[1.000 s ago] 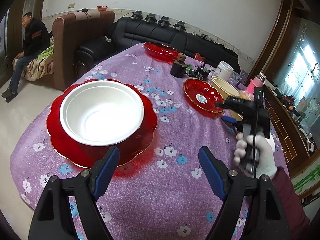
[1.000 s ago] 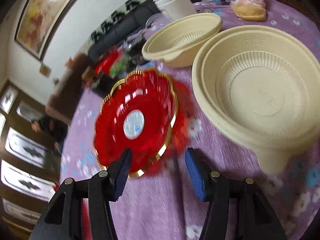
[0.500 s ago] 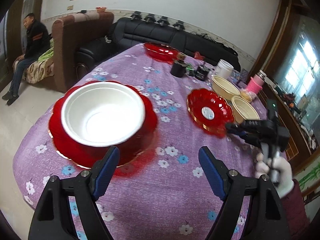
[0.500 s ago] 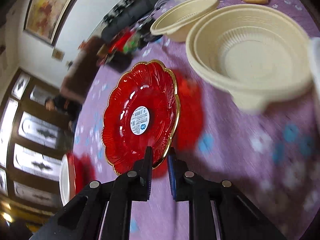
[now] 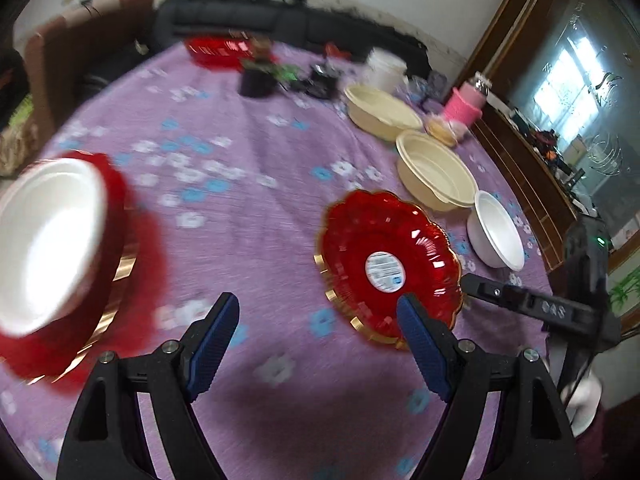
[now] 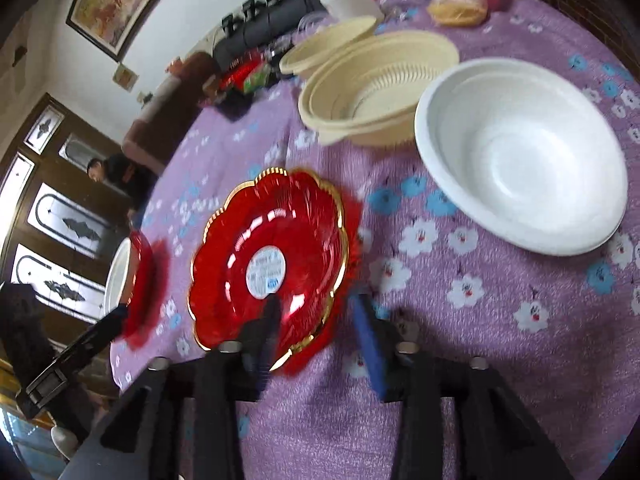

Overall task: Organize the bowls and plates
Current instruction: 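Grasp the red plate with the barcode sticker using the right tool, then carry the red plate onto the bowl stack and open the right tool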

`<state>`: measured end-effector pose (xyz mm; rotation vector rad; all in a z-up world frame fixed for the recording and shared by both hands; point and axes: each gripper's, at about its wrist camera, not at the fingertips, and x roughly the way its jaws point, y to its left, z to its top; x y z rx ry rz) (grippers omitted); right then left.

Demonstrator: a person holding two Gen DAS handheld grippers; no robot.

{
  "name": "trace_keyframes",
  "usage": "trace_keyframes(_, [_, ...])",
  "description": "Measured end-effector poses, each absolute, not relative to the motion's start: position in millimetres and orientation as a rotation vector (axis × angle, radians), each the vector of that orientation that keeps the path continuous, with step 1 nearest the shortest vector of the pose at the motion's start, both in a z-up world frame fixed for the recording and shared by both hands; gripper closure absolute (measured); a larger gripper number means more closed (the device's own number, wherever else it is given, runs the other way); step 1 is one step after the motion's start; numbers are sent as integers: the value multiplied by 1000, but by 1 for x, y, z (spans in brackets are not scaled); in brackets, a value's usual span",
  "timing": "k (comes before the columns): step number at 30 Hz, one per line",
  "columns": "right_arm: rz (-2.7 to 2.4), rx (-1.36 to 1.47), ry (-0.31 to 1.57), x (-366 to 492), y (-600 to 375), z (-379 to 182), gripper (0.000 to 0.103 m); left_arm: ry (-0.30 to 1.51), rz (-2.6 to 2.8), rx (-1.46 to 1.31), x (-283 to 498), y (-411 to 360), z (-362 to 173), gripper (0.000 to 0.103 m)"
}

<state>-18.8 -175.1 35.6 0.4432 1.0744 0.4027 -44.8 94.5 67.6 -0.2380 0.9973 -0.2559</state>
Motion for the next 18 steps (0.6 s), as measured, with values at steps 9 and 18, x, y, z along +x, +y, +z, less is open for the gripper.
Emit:
trace_keyframes(9, [362, 369, 1031, -11, -158, 33, 58, 1085, -225, -255, 13, 65, 31, 52])
trace_keyframes(18, [316, 330, 1014, -15, -152, 30, 80, 1081, -202, -234, 4, 62, 28, 79])
